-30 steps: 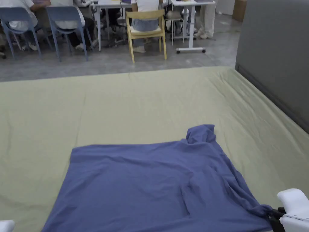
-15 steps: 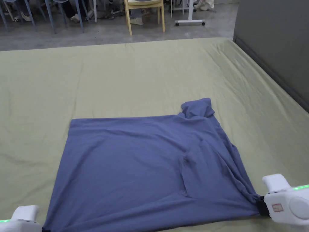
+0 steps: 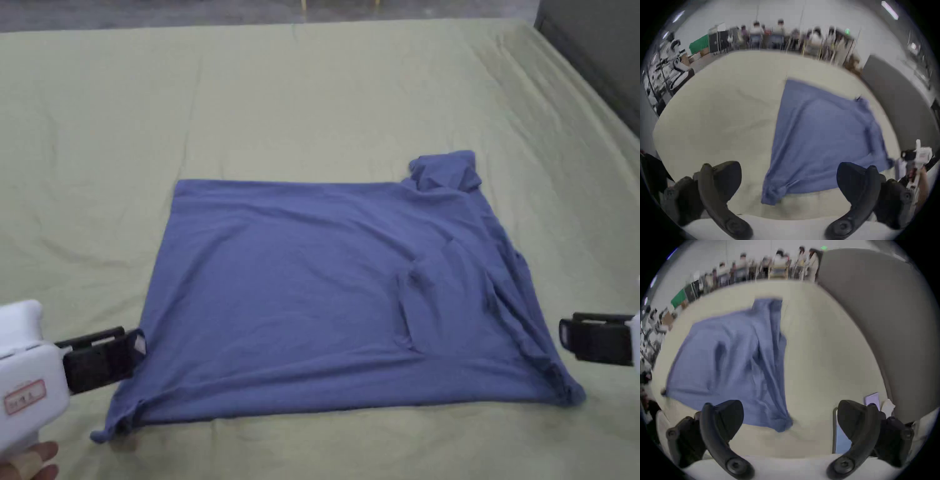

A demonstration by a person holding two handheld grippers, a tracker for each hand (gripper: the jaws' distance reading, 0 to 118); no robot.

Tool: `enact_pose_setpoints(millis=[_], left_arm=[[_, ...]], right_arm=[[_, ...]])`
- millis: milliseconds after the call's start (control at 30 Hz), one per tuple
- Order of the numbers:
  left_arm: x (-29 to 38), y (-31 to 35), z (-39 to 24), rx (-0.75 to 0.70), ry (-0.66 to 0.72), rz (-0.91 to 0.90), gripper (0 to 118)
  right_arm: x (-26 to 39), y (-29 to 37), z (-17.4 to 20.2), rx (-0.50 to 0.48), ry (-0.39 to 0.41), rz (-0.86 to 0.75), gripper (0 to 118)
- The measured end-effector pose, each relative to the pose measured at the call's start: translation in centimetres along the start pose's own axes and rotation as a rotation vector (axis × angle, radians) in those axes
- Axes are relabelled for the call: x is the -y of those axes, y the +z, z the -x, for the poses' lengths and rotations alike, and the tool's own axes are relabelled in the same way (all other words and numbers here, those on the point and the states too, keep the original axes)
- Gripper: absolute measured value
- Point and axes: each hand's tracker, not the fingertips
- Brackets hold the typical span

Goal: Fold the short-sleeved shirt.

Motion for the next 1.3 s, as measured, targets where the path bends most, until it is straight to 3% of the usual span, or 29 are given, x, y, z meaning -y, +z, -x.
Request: enact_pose_setpoints(millis=[100,167,200,233,267,300,367,433,467,500,533,600,633,767,800,867,900,933,967,1167,1200,1233,1267,1300], left_arm=[[-0.4,1.8,-2.5,-0.07,-0.026,-0.013,118],[0.7,-0.1,-1.6,-0.171,-0.072,0.089,118],[1.6,-0.8,-1.6,-0.232,-0.082,0.134,118],[2.6,-1.4,-1.5,-0.255,-0.066,0.152,101],[3.4,-1.7,-1.3,-0.211,-0.049,0.153,44],[4.0,-2.4,0.0,-0.153,0.006,0.183,0],[5.6,-3.7,0.8,-0.207,0.036,0.236,0],[6.1,-5.4,0.1,-0.248,-0.04,0.258,0],[6.3,-6.2,0.1,-0.267,-0.05,0.265,11],[6.4,-7.0,0.3,-0.286,-0.06,0.259,58],[6.4,-7.8,0.5,-0.282,-0.061,0.25,113],[5.8,-9.2,2.4,-0.255,-0.011,0.369,118],[5.3,-9.8,2.9,-0.263,-0.013,0.28,118],[5.1,-11.2,1.0,-0.264,-0.038,0.381,118],[5.1,-11.7,0.7,-0.276,-0.069,0.392,115],[5.7,-13.2,0.9,-0.227,-0.064,0.394,77],[5.3,-12.9,0.6,-0.181,0.003,0.371,65],[5.0,-12.2,0.2,-0.198,-0.015,0.352,39],[4.9,-11.7,-0.2,-0.116,-0.003,0.338,6],[3.9,-10.0,0.5,-0.078,0.082,0.308,5],[3.6,-9.8,0.9,-0.061,0.101,0.305,5],[4.0,-9.7,1.1,-0.056,0.103,0.29,5],[3.8,-9.5,1.2,-0.051,0.105,0.286,5],[3.6,-9.5,1.2,-0.047,0.107,0.288,5]], right_arm=[[0.5,3.0,0.6,-0.111,-0.119,-0.068,118],[1.3,3.3,1.7,-0.122,-0.117,-0.054,116],[1.9,3.2,2.4,-0.13,-0.105,-0.039,107],[2.6,2.7,3.5,-0.134,-0.085,-0.035,57],[3.2,2.7,4.4,-0.139,-0.057,-0.04,2],[3.7,2.4,5.3,-0.134,-0.028,-0.036,2],[5.2,1.6,6.5,-0.169,-0.012,-0.009,2],[5.8,1.1,7.3,-0.268,-0.01,0.024,2],[5.9,1.0,7.6,-0.269,0.004,0.021,2],[4.9,1.0,7.3,-0.27,0.021,0.027,2],[4.6,0.8,7.3,-0.242,0.063,0.021,2],[4.2,0.3,7.0,-0.206,0.083,0.018,2],[3.9,0.8,7.0,-0.206,0.076,0.012,2],[3.5,0.3,5.4,-0.224,-0.004,0.033,2],[3.5,-0.1,5.1,-0.214,-0.006,0.039,2],[3.5,-0.7,4.6,-0.181,0.002,0.053,2],[3.5,-0.7,4.4,-0.162,0.006,0.057,2],[3.5,-1.0,4.0,-0.147,0.01,0.064,2],[3.5,-1.2,3.7,-0.14,0.011,0.069,2],[2.9,-2.9,0.3,-0.098,-0.017,0.067,5],[2.7,-3.6,-0.2,-0.148,-0.044,0.087,35],[2.5,-4.3,-0.6,-0.146,-0.046,0.103,109],[2.7,-5.5,-0.8,-0.143,-0.066,0.145,117],[3.5,-6.0,-1.0,-0.166,-0.08,0.184,112]])
